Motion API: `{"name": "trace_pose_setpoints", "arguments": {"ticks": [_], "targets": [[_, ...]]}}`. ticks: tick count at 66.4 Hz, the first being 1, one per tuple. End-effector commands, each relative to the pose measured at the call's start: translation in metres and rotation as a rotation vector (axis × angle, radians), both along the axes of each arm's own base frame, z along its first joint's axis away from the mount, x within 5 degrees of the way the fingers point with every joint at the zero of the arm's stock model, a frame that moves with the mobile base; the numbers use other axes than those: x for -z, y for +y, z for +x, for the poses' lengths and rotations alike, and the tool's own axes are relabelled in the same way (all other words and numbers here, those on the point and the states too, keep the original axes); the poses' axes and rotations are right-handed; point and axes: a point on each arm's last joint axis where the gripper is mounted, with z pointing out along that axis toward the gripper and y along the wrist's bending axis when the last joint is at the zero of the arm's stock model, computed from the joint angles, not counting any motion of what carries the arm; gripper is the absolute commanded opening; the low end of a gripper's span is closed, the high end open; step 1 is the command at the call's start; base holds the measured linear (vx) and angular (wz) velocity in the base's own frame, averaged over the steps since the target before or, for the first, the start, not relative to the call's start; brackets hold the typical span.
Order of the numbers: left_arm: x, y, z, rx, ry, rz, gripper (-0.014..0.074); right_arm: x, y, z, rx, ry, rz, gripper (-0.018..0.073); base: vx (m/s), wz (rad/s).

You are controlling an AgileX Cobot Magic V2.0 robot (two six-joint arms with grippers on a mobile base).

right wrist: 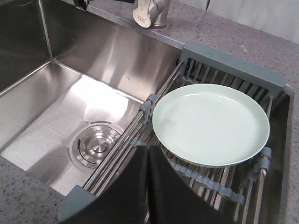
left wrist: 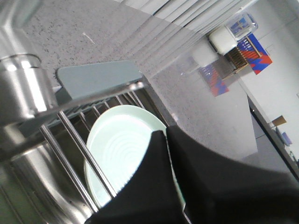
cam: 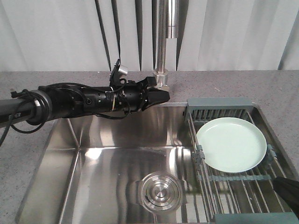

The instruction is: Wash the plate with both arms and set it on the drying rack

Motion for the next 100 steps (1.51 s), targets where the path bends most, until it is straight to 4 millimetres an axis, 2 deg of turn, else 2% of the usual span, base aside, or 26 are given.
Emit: {"name": "trace_pose_setpoints", "arguments": {"ticks": [1, 16, 46, 61, 75, 88, 100], "targets": [[-0.034, -0.006, 0.003, -0.014, -0.027, -0.131, -0.0006, -0.012, -0.001, 0.003, 0.032, -0.069, 0.027, -0.0007, 0.0, 0.0], [-0.02, -0.009, 0.013, -0.041, 0.012, -0.162, -0.0006, -0.012, -0.001, 0.003, 0.032, -0.069, 0.027, -0.0007, 0.0, 0.0], [-0.021, -0.003, 0.021, -0.147, 0.052, -0.21, -0.0006, -0.012, -0.001, 0.003, 0.032, -0.069, 0.027, -0.0007, 0.0, 0.0], [-0.04, -0.005, 0.029, -0.165, -0.004, -0.218, -0.0006, -0.012, -0.001, 0.003, 0.032, -0.069, 0.027, -0.0007, 0.0, 0.0], [-0.049, -0.004, 0.035, -0.197, -0.029, -0.212, -0.0006, -0.012, -0.001, 0.003, 0.032, -0.068, 0.028, -0.0007, 0.0, 0.0], [-0.051, -0.009, 0.027, -0.089, -0.069, -0.205, -0.0006, -0.012, -0.001, 0.003, 0.032, -0.068, 0.028, -0.0007, 0.0, 0.0], [-0.071, -0.011, 0.013, 0.019, -0.131, -0.226, -0.0006, -0.012, -0.001, 0.003, 0.032, -0.068, 0.028, -0.0007, 0.0, 0.0]]}}
